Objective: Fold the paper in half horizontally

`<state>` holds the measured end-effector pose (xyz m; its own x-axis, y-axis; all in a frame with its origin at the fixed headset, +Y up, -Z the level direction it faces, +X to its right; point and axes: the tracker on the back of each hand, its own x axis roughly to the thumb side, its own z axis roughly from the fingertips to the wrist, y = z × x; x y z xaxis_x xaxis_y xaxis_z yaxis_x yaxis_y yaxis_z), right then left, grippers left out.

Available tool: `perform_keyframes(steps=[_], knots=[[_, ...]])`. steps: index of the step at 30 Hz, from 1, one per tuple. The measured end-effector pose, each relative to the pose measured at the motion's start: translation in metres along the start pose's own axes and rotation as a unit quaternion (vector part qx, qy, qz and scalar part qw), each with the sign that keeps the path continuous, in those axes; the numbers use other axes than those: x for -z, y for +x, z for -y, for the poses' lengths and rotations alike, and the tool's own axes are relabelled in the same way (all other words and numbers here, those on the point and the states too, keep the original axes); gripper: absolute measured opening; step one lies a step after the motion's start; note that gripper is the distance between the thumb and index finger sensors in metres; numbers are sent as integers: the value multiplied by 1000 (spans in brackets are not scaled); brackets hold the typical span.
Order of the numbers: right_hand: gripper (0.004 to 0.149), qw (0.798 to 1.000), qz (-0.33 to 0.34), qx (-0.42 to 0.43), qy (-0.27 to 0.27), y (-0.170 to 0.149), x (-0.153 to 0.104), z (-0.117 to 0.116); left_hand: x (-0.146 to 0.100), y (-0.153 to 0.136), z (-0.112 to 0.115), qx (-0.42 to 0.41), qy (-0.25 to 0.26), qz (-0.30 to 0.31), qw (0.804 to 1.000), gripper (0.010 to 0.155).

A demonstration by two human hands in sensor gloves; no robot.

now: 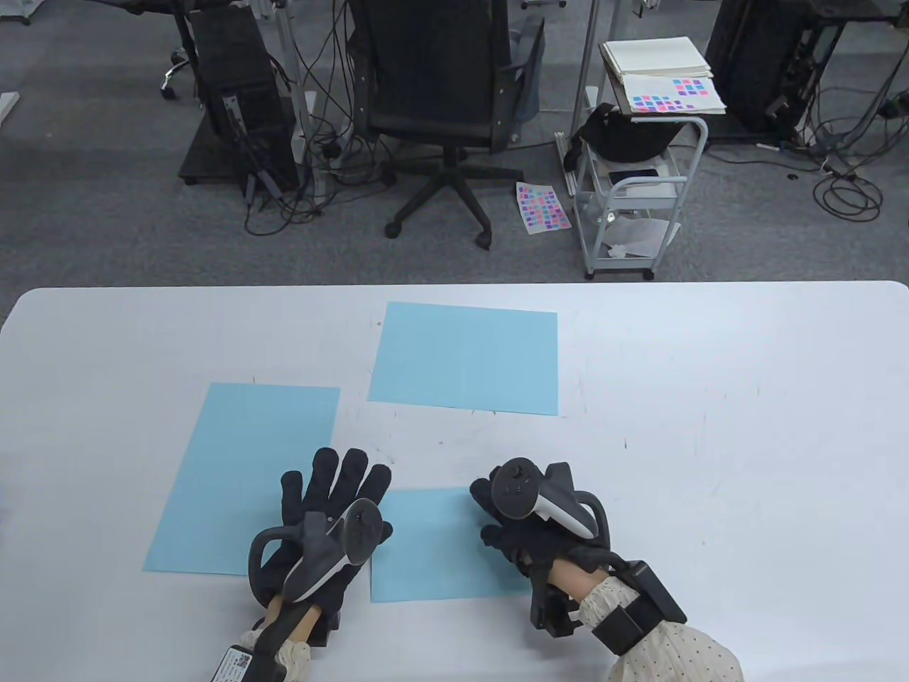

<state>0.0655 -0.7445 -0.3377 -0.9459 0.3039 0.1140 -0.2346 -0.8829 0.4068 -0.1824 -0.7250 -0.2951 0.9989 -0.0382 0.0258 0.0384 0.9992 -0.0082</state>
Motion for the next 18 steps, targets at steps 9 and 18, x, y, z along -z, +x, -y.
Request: perform_keyframes(steps=[9, 18], knots=[[65, 999, -36, -30, -22, 22, 38, -18, 0, 0, 2, -3, -2, 7, 1000, 74], [67, 992, -56, -109, 6, 35, 59, -18, -2, -7, -2, -19, 3, -1, 1000, 75]])
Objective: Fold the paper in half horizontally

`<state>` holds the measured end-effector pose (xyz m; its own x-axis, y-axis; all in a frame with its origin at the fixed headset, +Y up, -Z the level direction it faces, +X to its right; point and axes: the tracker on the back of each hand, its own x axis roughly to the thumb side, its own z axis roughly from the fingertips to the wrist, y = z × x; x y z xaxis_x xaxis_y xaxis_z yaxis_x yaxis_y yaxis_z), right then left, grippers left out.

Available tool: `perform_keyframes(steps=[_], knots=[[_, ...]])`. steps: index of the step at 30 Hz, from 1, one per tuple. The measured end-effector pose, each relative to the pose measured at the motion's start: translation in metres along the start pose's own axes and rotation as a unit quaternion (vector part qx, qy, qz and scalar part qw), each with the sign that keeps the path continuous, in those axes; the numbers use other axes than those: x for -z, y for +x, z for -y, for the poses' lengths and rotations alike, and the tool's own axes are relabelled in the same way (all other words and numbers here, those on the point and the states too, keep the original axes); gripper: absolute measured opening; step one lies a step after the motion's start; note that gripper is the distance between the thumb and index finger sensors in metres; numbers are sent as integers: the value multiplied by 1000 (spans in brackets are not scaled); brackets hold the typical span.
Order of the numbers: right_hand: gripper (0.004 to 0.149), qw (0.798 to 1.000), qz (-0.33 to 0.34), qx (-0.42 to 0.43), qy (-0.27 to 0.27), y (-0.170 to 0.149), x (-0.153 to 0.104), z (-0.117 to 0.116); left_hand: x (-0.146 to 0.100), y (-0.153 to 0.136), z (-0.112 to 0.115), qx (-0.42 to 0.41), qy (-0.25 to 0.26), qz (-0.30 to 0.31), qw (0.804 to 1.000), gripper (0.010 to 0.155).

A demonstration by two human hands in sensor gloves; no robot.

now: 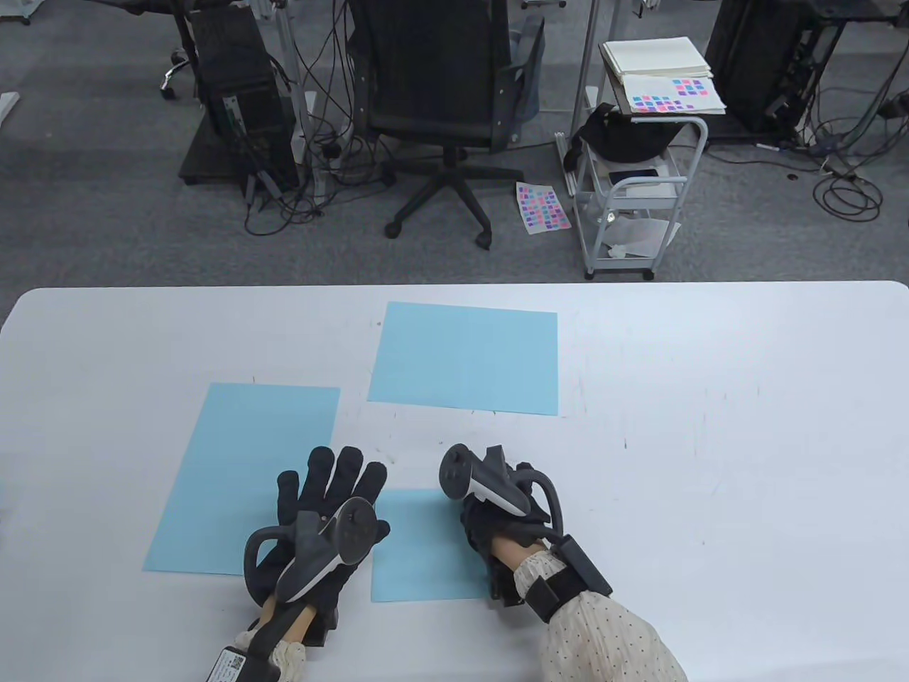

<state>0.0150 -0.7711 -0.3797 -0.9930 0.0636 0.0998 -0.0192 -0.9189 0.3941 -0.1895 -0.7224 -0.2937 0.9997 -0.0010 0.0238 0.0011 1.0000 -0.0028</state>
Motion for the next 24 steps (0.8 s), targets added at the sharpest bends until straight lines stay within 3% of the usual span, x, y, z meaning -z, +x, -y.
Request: perform_keyframes(steps=[5, 13, 20, 24], knots=[[67, 999, -27, 22, 16, -5, 8, 7, 0, -6, -4, -11, 5, -2, 1000, 75], [38, 994, -38, 98, -3, -25, 9, 16, 4, -15, -3, -13, 0, -13, 1000, 75], [38, 975, -23, 216, 36, -65, -2, 33, 4, -16, 0, -7, -7, -15, 1000, 75], [39, 959, -31, 281, 29, -96, -13, 45, 4, -15, 0, -2, -6, -14, 1000, 75]])
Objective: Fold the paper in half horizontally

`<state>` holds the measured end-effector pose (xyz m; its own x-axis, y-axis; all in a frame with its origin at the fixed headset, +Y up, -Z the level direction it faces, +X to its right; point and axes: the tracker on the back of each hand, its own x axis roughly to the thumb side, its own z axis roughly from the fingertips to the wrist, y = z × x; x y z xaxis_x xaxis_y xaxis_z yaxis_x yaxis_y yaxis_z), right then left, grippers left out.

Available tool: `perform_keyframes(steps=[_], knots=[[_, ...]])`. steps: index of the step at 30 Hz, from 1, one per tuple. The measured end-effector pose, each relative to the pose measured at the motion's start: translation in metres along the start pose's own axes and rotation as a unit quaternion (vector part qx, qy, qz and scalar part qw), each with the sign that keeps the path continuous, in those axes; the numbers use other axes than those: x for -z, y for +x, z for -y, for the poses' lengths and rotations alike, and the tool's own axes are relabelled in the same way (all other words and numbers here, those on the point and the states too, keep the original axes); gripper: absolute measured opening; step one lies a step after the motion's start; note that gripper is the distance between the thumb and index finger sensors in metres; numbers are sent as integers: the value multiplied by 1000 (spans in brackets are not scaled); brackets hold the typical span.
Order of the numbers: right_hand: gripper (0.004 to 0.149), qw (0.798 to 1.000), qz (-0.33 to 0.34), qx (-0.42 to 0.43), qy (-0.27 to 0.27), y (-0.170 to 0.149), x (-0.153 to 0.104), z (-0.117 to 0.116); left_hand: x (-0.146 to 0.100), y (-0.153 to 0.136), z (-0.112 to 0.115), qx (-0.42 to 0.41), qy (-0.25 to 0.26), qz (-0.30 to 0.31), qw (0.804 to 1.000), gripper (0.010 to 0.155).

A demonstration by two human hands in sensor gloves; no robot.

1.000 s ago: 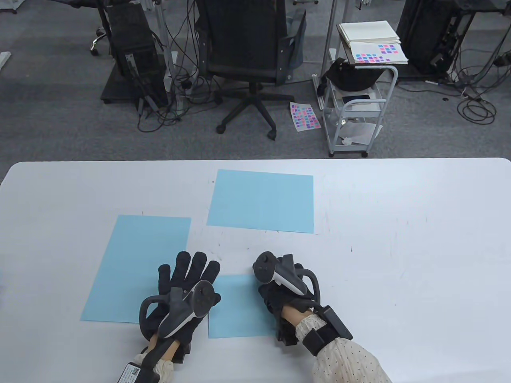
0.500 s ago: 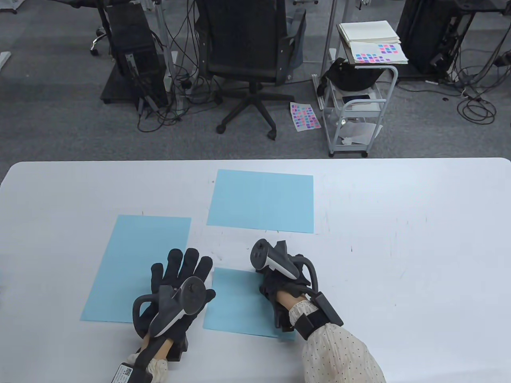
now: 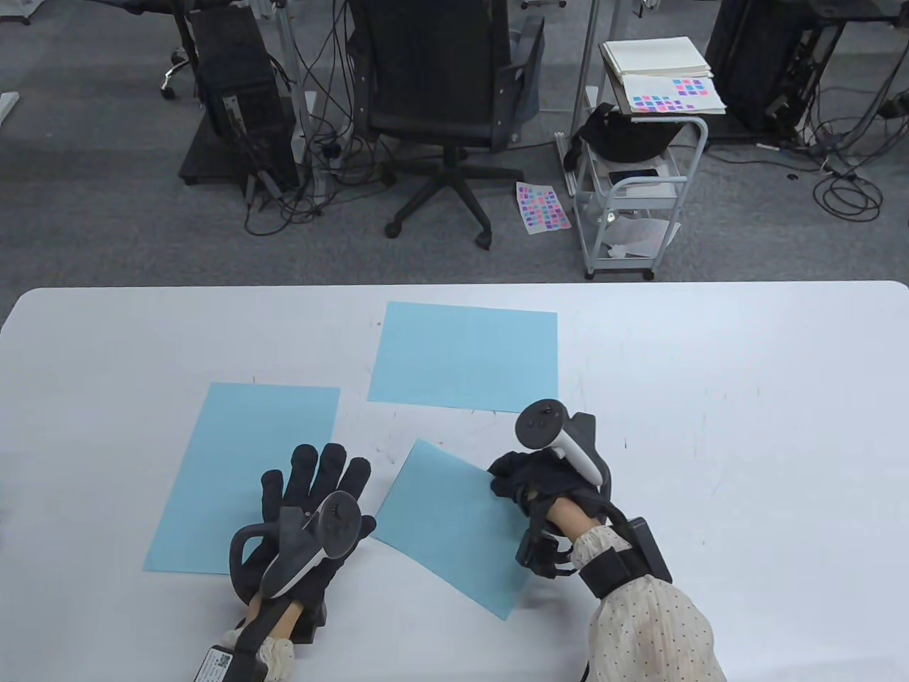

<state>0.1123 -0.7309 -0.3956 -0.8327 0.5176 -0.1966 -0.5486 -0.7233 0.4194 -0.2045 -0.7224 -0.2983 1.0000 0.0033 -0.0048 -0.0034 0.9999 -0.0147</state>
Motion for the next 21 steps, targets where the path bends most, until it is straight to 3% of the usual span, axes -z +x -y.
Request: perform_keyframes(steps=[5, 12, 17, 21], knots=[[41, 995, -33, 89, -44, -37, -10, 45, 0, -1, 0, 1, 1, -3, 1000, 75], [42, 961, -121, 201, -149, -117, -18, 110, 0, -4, 0, 2, -4, -10, 1000, 75], [42, 929, -183, 243, -213, -167, -17, 132, 0, -8, 0, 1, -4, -16, 1000, 75], [43, 910, -231, 241, -246, -196, -11, 135, 0, -11, 0, -1, -6, -20, 1000, 75]])
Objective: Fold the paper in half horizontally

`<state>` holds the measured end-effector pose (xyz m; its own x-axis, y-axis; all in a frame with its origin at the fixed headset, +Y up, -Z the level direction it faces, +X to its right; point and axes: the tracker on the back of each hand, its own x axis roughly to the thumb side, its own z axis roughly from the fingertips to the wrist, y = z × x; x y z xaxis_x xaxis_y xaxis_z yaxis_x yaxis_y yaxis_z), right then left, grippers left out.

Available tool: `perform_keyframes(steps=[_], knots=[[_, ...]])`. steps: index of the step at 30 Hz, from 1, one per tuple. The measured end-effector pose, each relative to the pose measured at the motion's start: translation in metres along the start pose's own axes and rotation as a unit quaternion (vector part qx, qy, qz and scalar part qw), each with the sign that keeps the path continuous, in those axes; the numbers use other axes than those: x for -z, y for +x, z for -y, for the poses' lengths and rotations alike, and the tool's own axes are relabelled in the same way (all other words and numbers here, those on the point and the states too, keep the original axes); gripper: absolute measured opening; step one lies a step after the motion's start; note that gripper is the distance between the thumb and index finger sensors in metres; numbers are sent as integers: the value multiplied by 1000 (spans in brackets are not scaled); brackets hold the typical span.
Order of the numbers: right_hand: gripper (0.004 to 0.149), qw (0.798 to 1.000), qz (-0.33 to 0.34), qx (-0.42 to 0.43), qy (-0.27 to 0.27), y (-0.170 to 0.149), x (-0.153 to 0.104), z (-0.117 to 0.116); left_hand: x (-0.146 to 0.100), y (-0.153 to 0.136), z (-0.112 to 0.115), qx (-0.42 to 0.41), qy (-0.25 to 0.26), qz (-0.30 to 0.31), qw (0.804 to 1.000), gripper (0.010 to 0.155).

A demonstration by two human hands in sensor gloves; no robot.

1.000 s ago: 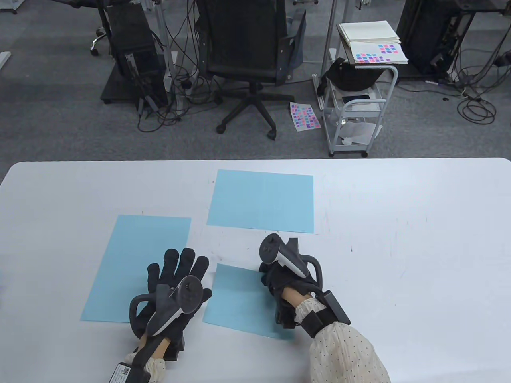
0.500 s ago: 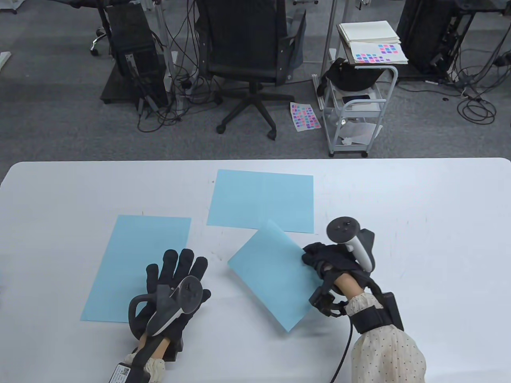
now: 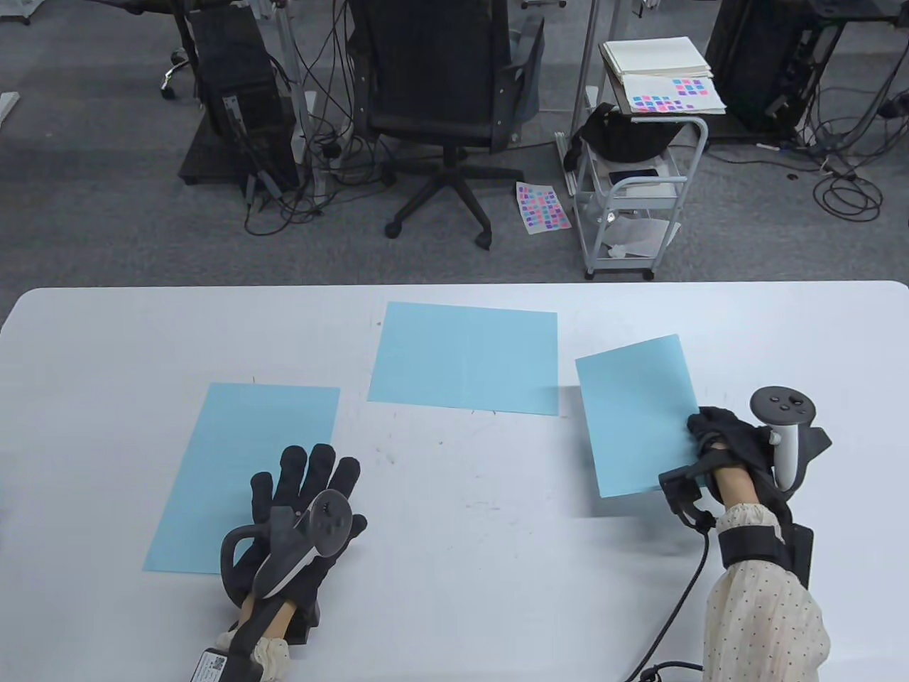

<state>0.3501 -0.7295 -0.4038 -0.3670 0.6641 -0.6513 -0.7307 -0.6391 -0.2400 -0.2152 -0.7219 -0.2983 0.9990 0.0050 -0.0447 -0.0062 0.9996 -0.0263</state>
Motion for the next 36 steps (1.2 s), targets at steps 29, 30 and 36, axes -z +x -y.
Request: perform_keyframes(steps=[29, 30, 36], knots=[[58, 967, 110, -228, -19, 94, -41, -82, -1, -3, 1, 0, -11, 3, 1000, 75], [58, 963, 135, -233, -7, 107, -48, -94, -1, -3, 1, -1, -12, 3, 1000, 75], [55, 927, 242, -286, 28, 165, -73, -167, -1, -3, 1, -7, -16, 3, 1000, 75]])
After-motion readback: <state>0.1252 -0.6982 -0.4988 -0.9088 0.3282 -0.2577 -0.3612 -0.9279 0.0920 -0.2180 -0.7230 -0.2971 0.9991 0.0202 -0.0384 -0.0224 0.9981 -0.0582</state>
